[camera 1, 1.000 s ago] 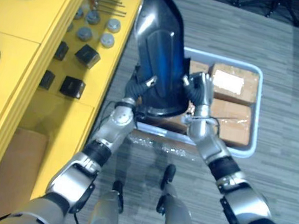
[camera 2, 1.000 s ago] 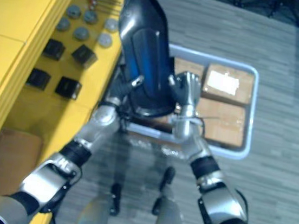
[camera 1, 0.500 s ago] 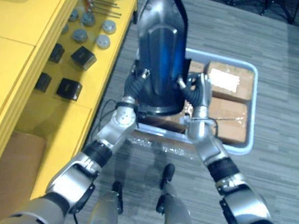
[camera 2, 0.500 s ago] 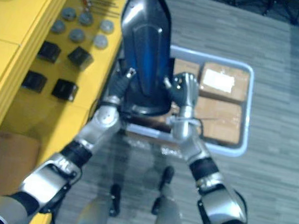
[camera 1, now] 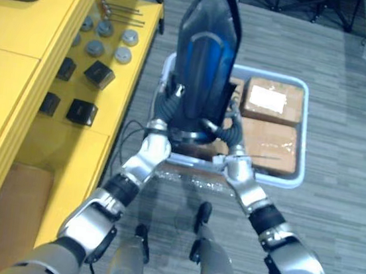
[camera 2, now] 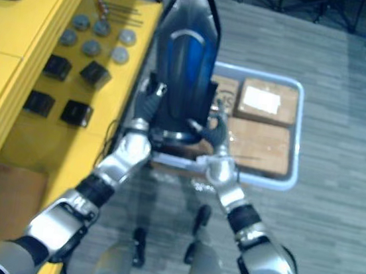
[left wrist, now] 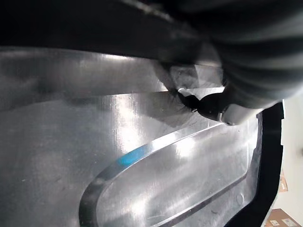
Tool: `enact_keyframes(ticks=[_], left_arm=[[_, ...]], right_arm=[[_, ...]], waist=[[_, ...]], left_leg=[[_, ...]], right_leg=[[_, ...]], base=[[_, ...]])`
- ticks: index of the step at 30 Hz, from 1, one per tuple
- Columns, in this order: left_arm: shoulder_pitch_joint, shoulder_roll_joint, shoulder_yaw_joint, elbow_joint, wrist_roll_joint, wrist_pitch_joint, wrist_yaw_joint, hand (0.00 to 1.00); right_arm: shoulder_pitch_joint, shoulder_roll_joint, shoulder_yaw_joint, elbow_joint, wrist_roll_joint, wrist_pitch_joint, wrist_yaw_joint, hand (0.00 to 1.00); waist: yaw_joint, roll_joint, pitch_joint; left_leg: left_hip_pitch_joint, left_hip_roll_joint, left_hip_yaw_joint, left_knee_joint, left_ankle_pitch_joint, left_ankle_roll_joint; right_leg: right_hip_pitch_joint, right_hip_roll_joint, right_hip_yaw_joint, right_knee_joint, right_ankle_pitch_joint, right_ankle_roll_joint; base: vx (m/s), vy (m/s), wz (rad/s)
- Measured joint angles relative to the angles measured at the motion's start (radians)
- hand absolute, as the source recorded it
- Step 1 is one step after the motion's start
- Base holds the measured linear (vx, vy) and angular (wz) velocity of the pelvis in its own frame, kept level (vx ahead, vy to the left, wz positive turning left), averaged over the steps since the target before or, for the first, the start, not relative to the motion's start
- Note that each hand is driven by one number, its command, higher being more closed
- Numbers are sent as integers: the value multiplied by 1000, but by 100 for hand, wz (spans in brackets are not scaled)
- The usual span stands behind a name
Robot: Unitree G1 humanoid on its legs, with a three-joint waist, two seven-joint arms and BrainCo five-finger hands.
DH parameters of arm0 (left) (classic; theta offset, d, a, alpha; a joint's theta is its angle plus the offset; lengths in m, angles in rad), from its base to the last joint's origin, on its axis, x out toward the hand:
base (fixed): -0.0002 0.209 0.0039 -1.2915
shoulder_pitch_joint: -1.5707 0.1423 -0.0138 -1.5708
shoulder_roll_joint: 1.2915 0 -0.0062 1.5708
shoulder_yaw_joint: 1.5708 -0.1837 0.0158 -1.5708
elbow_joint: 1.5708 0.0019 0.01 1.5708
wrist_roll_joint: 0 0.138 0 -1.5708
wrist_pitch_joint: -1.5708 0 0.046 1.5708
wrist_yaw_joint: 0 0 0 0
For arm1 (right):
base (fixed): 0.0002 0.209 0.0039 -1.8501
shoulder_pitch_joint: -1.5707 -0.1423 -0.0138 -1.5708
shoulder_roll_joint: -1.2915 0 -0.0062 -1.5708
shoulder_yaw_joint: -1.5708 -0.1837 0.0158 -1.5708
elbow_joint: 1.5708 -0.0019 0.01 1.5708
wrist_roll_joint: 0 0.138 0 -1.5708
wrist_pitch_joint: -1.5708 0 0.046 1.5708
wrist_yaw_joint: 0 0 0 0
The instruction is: Walk over and take plastic housings, then place them on the shelf
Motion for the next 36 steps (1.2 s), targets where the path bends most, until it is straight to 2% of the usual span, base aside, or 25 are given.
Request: enact_keyframes(ticks=[1,3,7,9,13,14,15,16,17,18,20,23,24,26,28,30,34,36], left_arm=[[4,0,12,-9,36,6,13,100],[21,-3,38,-27,71,17,27,100],[107,-1,83,-62,182,49,51,100],[142,14,84,-72,231,65,51,100],[212,30,115,-72,266,71,51,100],[242,30,122,-72,266,71,53,100],[276,32,127,-71,265,64,59,100],[291,33,128,-71,265,61,63,100],[320,36,153,-71,265,49,74,100],[349,22,186,-71,263,24,88,100],[355,16,201,-71,255,5,96,100],[380,9,234,-84,232,-80,115,100],[388,9,235,-99,218,-96,115,100],[434,2,248,-194,185,-155,114,100],[476,-13,278,-270,162,-194,110,100],[529,-30,322,-354,124,-229,90,100],[605,-30,372,-474,71,-257,38,100],[663,-33,414,-520,45,-270,5,100]], right_arm=[[16,0,-14,-3,41,-23,29,0],[31,0,-38,-10,108,-42,78,0],[133,-20,-142,-124,314,-121,265,0],[192,-57,-186,-186,332,-162,329,0],[304,-80,-255,-286,352,-219,354,0],[350,-80,-276,-322,361,-226,350,0],[400,-74,-300,-362,361,-233,347,0],[428,-71,-315,-382,361,-236,346,0],[468,-72,-347,-407,360,-238,344,0],[515,-71,-393,-419,360,-243,332,0],[551,-70,-430,-422,362,-244,323,0],[635,-46,-472,-429,381,-244,323,0],[649,-37,-479,-429,382,-244,323,0],[706,11,-496,-428,381,-244,324,0],[744,51,-502,-423,380,-248,324,0],[768,89,-511,-389,378,-255,325,0],[792,115,-519,-345,359,-257,323,0],[797,126,-528,-342,358,-257,319,0]], waist=[[0,-1,-1],[-1,-7,-7],[-2,-19,-52],[-2,-20,-61],[-4,-27,-86],[-4,-23,-101],[-3,-19,-121],[-4,-31,-131],[-4,-35,-136],[-7,-27,-144],[-7,-23,-146],[-14,-15,-163],[-17,-14,-165],[-25,-10,-178],[-25,-12,-207],[-15,-10,-235],[1,-6,-252],[6,7,-271]], left_leg=[[2,0,1,0,0,0],[5,-1,2,-1,0,0],[11,0,6,-4,-1,-1],[21,1,5,-3,-2,-1],[45,3,10,-15,-6,-1],[60,9,18,-45,4,-2],[77,22,30,-91,19,0],[85,15,32,-100,24,-8],[103,17,34,-105,21,-15],[118,22,36,-116,24,-23],[130,25,40,-132,27,-27],[180,23,67,-177,30,-30],[187,22,68,-180,30,-29],[208,14,67,-196,32,-26],[217,5,62,-212,38,-16],[223,-2,60,-217,41,-13],[230,-5,51,-215,42,-11],[239,-2,53,-216,42,-11]], right_leg=[[1,0,1,0,0,0],[2,0,3,0,1,1],[4,3,16,0,1,1],[18,2,16,-1,0,2],[35,3,19,-10,-45,21],[36,4,20,-10,-92,47],[36,15,21,0,-87,24],[44,15,21,0,-80,20],[53,16,21,0,-60,19],[60,28,21,0,-55,12],[63,32,21,0,-56,10],[77,37,41,0,-56,9],[82,34,42,0,-56,9],[102,26,42,-1,-56,10],[103,17,39,-6,-57,13],[109,10,37,-10,-59,16],[134,6,15,-10,-73,30],[142,12,13,-10,-94,29]], base=[[0,0,0],[1,3,-2],[3,3,-2],[0,0,0],[-35,1,-4],[62,-14,-16],[103,-22,-16],[149,-56,-16],[189,-49,-12],[172,-43,-12],[119,-10,-9],[111,26,-22],[85,56,-8],[36,61,4],[20,45,10],[8,23,8],[-43,-16,13],[-39,-35,0]])
